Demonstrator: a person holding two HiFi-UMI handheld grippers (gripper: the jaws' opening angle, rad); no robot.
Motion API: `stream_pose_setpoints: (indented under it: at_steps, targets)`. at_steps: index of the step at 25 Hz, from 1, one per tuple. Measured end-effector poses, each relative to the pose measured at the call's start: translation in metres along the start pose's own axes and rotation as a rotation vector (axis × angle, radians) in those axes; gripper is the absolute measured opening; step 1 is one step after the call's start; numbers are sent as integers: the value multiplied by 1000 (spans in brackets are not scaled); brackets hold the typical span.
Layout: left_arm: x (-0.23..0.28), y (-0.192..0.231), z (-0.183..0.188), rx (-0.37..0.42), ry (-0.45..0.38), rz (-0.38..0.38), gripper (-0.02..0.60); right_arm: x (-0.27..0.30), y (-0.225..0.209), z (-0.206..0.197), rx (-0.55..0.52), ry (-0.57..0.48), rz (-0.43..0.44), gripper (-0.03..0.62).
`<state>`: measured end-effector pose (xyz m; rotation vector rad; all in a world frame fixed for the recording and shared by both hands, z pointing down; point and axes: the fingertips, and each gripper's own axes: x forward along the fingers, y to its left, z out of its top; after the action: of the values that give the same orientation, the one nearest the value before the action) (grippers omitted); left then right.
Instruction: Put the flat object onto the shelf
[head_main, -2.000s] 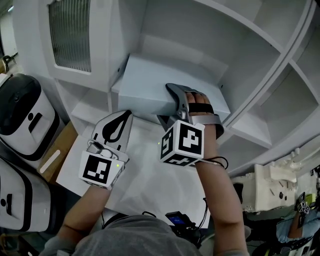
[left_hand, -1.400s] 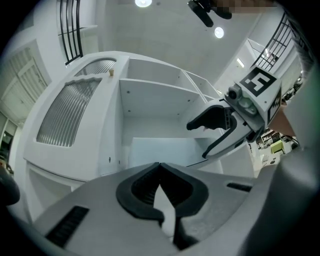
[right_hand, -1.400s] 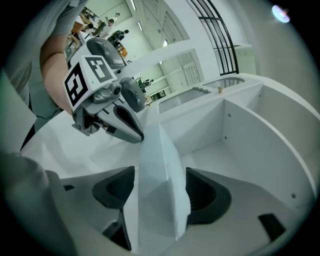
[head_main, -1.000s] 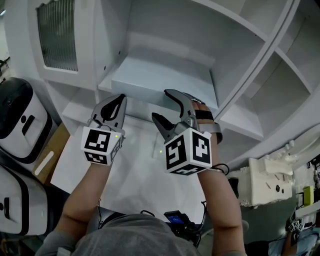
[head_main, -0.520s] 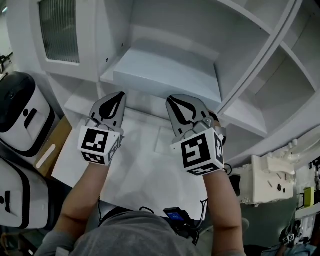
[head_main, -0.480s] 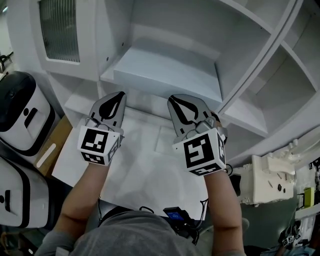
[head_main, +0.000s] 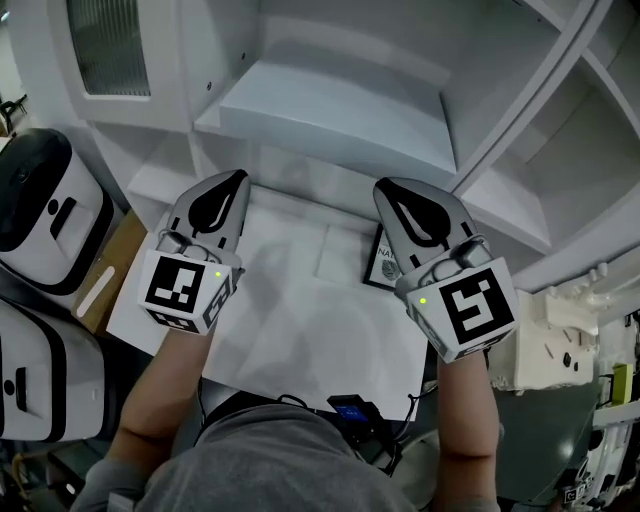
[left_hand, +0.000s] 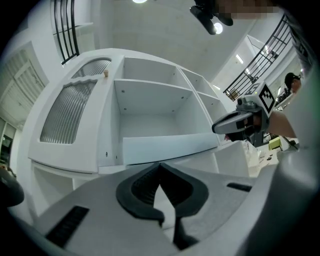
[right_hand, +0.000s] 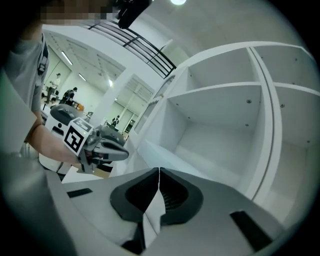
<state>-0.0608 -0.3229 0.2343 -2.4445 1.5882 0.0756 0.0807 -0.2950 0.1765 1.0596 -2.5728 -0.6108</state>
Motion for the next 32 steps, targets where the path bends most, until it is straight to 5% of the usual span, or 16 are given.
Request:
stream_pose_setpoints:
  at_steps: [17, 32]
  targets:
    - [-31, -30, -17, -45, 17, -39, 8, -82, -6, -20, 248, -110, -97, 31]
    - [-50, -42, -28, -74, 32, -41, 8, -103, 9, -34, 339, -169, -145, 29]
